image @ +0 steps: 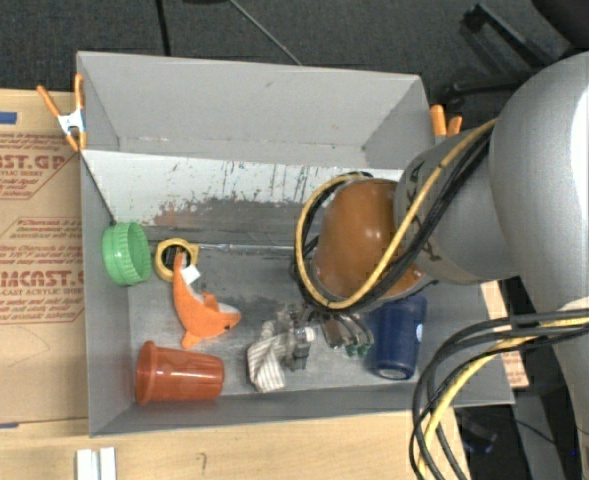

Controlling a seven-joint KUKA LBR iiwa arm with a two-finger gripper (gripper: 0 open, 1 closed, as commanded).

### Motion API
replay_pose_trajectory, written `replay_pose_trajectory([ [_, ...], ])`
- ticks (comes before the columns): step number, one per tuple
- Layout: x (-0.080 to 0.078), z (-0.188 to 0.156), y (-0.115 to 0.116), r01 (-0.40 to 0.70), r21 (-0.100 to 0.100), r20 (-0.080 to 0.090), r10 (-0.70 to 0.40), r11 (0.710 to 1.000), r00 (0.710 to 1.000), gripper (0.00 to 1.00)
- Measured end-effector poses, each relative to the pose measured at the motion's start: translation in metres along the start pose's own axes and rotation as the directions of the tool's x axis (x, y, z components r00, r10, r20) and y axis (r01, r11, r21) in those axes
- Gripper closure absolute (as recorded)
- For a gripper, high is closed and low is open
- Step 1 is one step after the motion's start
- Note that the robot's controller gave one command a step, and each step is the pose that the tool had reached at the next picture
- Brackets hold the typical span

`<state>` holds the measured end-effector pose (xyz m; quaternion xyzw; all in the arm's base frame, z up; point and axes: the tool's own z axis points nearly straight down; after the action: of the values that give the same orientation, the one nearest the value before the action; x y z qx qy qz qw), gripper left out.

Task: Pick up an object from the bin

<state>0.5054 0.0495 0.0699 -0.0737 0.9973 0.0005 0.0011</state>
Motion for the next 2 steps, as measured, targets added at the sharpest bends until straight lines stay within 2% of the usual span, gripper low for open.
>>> replay_pose_trajectory([
  [1, 0.0, 0.0, 0.0, 0.0, 0.0, 0.0, 0.0, 1.0, 1.0, 1.0],
  [2, -0.001, -0.127, -0.024, -0.025, 0.001, 0.0, 0.025, 1.0, 1.0, 1.0],
])
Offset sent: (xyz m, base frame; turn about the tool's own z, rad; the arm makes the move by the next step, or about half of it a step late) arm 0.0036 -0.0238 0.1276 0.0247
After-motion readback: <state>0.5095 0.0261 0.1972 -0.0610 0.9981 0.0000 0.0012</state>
